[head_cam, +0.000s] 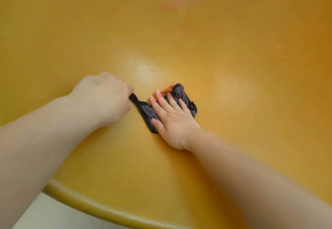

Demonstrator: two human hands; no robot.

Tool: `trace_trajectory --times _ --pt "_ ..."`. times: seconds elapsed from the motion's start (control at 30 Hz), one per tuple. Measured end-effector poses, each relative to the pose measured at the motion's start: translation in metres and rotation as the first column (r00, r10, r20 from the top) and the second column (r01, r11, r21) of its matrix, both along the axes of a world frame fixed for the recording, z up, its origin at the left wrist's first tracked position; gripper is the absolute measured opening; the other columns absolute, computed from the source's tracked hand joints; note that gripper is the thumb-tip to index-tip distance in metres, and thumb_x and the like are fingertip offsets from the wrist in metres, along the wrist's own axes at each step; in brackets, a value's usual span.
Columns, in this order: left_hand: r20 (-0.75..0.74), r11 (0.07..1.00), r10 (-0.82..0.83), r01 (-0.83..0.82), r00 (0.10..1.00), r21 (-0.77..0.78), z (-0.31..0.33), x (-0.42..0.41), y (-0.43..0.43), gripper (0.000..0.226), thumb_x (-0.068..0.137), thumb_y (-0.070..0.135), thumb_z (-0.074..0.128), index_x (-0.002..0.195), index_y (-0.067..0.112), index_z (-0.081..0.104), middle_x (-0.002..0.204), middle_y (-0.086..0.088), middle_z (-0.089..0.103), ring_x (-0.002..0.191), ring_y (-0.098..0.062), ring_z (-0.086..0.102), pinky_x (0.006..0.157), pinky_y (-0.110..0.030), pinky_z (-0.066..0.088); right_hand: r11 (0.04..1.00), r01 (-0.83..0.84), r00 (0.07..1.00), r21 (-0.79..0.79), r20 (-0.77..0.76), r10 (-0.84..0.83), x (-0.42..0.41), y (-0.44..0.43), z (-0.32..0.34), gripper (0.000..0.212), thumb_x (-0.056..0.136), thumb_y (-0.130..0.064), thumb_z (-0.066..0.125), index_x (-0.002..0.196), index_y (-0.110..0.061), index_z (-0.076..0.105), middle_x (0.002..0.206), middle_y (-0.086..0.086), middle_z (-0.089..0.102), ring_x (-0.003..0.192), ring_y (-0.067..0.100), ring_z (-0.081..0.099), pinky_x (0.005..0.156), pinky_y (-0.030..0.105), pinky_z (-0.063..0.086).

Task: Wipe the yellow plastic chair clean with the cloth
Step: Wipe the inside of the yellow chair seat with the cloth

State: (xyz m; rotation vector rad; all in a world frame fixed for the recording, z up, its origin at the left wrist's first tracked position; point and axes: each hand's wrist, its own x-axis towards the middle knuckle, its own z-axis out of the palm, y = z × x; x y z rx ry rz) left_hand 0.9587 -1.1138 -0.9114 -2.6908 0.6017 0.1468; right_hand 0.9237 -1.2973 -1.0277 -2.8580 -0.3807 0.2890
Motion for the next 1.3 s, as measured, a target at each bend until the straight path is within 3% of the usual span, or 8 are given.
trace_trajectory --times 0.2,0.33,0.5,0.63,0.8,0.97,1.1,1.3 --pt "0.0 0.996 -0.001 0.001 1.0 -0.085 -0.002 -0.003 0.012 0.042 0.097 0.056 0.046 0.131 0.032 0.054 0.127 0.001 0.057 0.118 -0.028 0.053 0.089 -0.04 0.048 0.862 -0.505 0.843 0.047 -0.187 0.505 -0.109 -0.067 0.026 0.064 0.107 -0.057 0.024 0.159 -0.043 -0.011 0.164 -0.024 -0.023 0.153 0.006 -0.022 0.12 0.031 -0.022" --pt "-0.011 0.998 -0.026 0.026 1.0 -0.05 -0.005 -0.005 0.007 0.042 0.098 0.055 0.045 0.131 0.031 0.054 0.128 0.0 0.057 0.118 -0.028 0.051 0.086 -0.039 0.044 0.94 -0.021 0.997 -0.342 -0.076 -0.005 -0.056 -0.155 0.016 0.095 0.077 -0.091 -0.006 0.154 -0.039 -0.025 0.163 -0.017 -0.026 0.156 0.013 -0.011 0.124 0.035 -0.013" --pt "-0.03 0.999 -0.045 0.045 0.999 -0.013 -0.01 -0.006 0.003 0.04 0.098 0.055 0.045 0.127 0.03 0.056 0.128 -0.001 0.057 0.12 -0.028 0.05 0.09 -0.041 0.045 0.84 0.482 0.866 -0.25 -0.008 -0.5 -0.003 -0.11 -0.001 0.089 0.096 -0.073 0.022 0.162 -0.022 -0.009 0.169 0.0 -0.019 0.156 0.027 -0.013 0.125 0.052 -0.004" --pt "-0.054 0.997 -0.07 0.068 0.996 -0.03 -0.009 -0.008 0.005 0.042 0.097 0.057 0.046 0.127 0.03 0.057 0.129 -0.001 0.056 0.121 -0.029 0.05 0.091 -0.042 0.047 0.992 0.028 0.995 -0.122 -0.089 -0.039 -0.064 -0.01 0.008 0.078 0.098 -0.067 0.015 0.162 -0.026 -0.006 0.17 -0.002 -0.016 0.157 0.025 -0.012 0.124 0.045 -0.007" --pt "-0.131 0.996 -0.093 0.094 0.987 0.005 -0.014 -0.012 0.001 0.048 0.097 0.062 0.041 0.133 0.033 0.052 0.131 0.001 0.053 0.122 -0.027 0.049 0.093 -0.041 0.045 0.909 -0.403 0.88 0.108 -0.227 0.417 -0.154 -0.014 0.045 0.07 0.102 -0.064 0.022 0.157 -0.042 -0.015 0.164 -0.02 -0.025 0.151 0.007 -0.027 0.12 0.03 -0.023" --pt "-0.137 0.993 -0.109 0.113 0.985 0.023 -0.014 -0.016 0.004 0.05 0.096 0.065 0.039 0.135 0.036 0.049 0.131 0.003 0.053 0.121 -0.024 0.047 0.092 -0.039 0.044 0.943 0.028 0.993 -0.332 -0.097 -0.064 -0.087 -0.148 0.023 0.097 0.074 -0.093 -0.009 0.158 -0.043 -0.008 0.167 -0.01 -0.015 0.158 0.02 0.001 0.125 0.039 -0.004" --pt "-0.112 0.99 -0.129 0.134 0.985 0.042 -0.016 -0.017 0.005 0.051 0.096 0.066 0.038 0.135 0.035 0.049 0.128 0.003 0.053 0.121 -0.023 0.047 0.092 -0.039 0.044 0.71 0.602 0.778 -0.365 0.068 -0.625 -0.032 -0.171 0.011 0.1 0.083 -0.089 0.011 0.162 -0.029 -0.006 0.17 0.001 -0.013 0.157 0.03 -0.009 0.125 0.053 -0.002" --pt "-0.079 0.992 -0.118 0.12 0.99 0.029 -0.016 -0.016 0.004 0.048 0.094 0.066 0.042 0.129 0.034 0.053 0.124 0.004 0.055 0.12 -0.023 0.05 0.092 -0.039 0.047 0.95 0.299 0.951 -0.093 -0.05 -0.304 -0.034 0.008 -0.004 0.079 0.101 -0.066 0.023 0.163 -0.024 -0.003 0.17 0.002 -0.015 0.156 0.033 -0.011 0.125 0.053 -0.005"
